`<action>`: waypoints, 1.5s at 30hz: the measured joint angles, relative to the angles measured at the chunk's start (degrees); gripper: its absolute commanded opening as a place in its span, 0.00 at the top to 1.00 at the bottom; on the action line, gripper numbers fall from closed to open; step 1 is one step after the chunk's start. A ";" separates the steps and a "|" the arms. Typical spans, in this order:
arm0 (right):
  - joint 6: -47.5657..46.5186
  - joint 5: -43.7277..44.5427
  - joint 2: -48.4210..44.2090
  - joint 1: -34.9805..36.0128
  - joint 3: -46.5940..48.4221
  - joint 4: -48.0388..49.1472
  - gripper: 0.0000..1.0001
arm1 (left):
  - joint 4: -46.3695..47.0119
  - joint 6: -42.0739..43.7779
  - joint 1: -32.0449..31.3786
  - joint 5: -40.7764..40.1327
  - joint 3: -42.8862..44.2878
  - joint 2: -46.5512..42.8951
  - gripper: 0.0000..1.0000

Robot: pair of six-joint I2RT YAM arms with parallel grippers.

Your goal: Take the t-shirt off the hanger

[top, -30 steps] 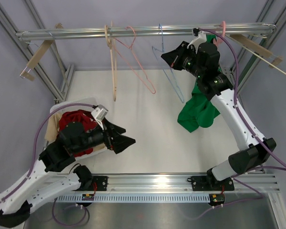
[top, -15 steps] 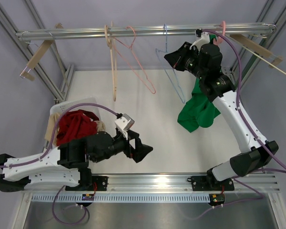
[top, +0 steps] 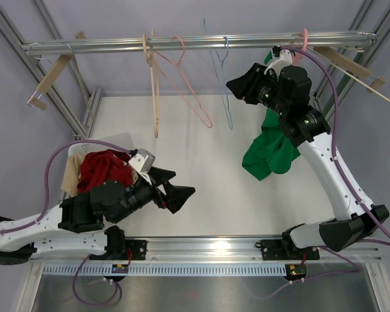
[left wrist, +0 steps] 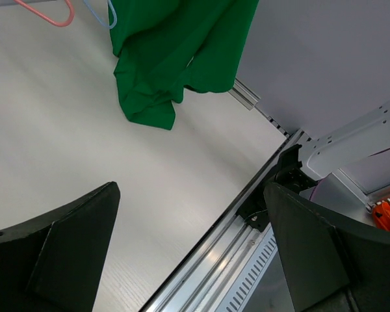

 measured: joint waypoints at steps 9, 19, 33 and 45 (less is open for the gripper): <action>-5.88 6.16 -4.35 -0.22 1.51 -7.10 0.62 | 0.42 -0.02 -0.02 -0.04 -0.66 -0.04 0.02; -15.15 21.64 -6.10 -9.64 14.51 -21.70 0.51 | 1.92 1.51 -0.11 2.84 -2.38 0.70 0.02; -21.44 22.58 8.72 -13.86 22.93 -31.98 0.61 | 2.71 4.31 -0.17 8.87 -5.92 -2.43 0.02; -23.78 25.18 11.72 -13.86 27.02 -32.63 0.78 | 4.35 5.81 -0.17 9.60 -8.31 -3.30 0.02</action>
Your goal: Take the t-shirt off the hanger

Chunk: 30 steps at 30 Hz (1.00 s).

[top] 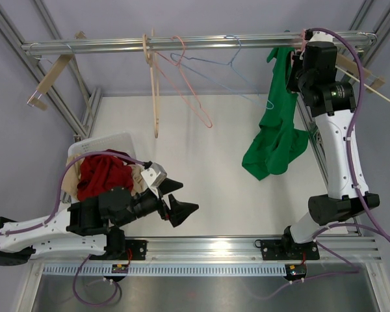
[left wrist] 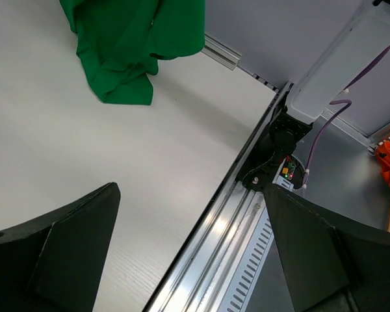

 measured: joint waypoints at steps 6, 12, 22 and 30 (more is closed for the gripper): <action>-1.01 0.59 3.52 0.00 2.14 -1.01 0.71 | 0.35 0.57 0.00 -0.04 -0.76 -1.36 0.01; -1.46 0.61 5.05 0.00 2.93 -1.81 0.98 | 0.70 1.14 0.02 -0.07 -0.94 -2.60 0.01; -3.37 1.51 5.16 3.58 8.28 -1.84 1.00 | 1.25 1.29 0.00 -0.07 -0.98 -2.86 0.01; -5.05 1.92 0.66 5.79 1.40 4.83 1.00 | 1.29 1.27 0.02 -0.04 -0.98 -2.67 0.01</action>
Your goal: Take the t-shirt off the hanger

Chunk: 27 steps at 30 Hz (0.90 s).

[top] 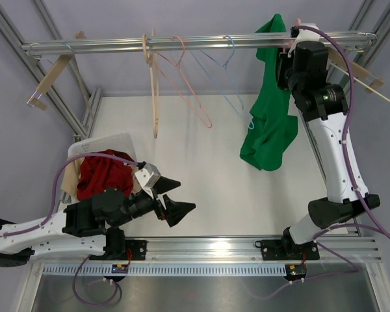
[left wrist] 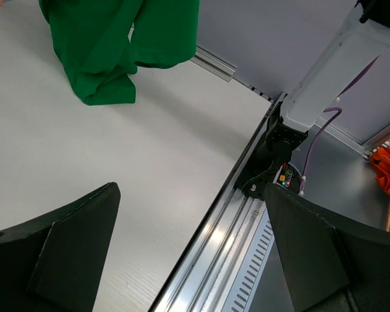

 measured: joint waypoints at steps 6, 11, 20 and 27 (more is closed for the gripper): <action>2.64 0.37 -11.37 0.17 -19.06 8.22 1.00 | 0.22 -0.04 0.00 1.16 0.00 1.84 0.01; 6.05 1.68 -21.38 1.42 -32.17 11.80 1.00 | 0.39 -0.26 -0.02 3.17 0.24 4.24 0.01; 14.58 5.16 -33.40 7.37 -44.02 11.98 1.00 | 1.66 -1.60 -0.02 8.07 3.82 9.51 0.01; 23.63 11.15 -45.86 20.11 -47.06 4.94 1.00 | 4.44 -0.22 -7.32 8.90 11.06 21.57 0.01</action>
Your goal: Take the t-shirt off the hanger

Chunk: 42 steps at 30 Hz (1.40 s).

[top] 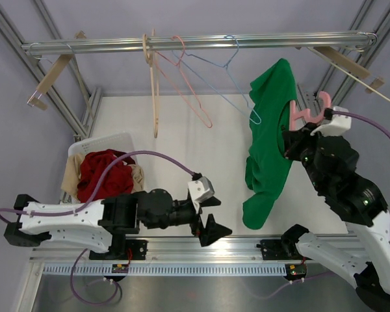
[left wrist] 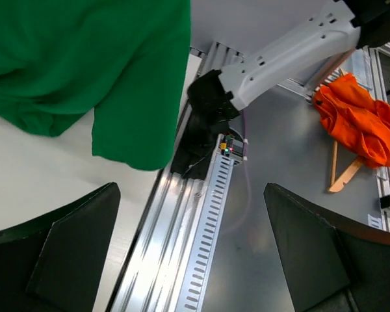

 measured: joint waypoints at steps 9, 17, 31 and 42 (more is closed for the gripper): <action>1.95 0.83 -3.80 0.17 12.02 -0.61 1.00 | 1.92 5.18 -6.08 -3.08 19.41 20.11 0.01; 1.57 -2.43 -3.78 0.28 20.96 -1.90 1.00 | 2.58 8.22 -6.25 -5.66 35.45 35.28 0.01; 1.57 -8.52 -5.03 0.33 23.63 -2.40 1.00 | 1.60 9.44 -8.15 -10.93 39.80 41.16 1.00; -5.01 -7.76 4.20 0.57 30.88 0.74 1.00 | 4.17 5.31 -19.91 -15.15 17.99 29.70 1.00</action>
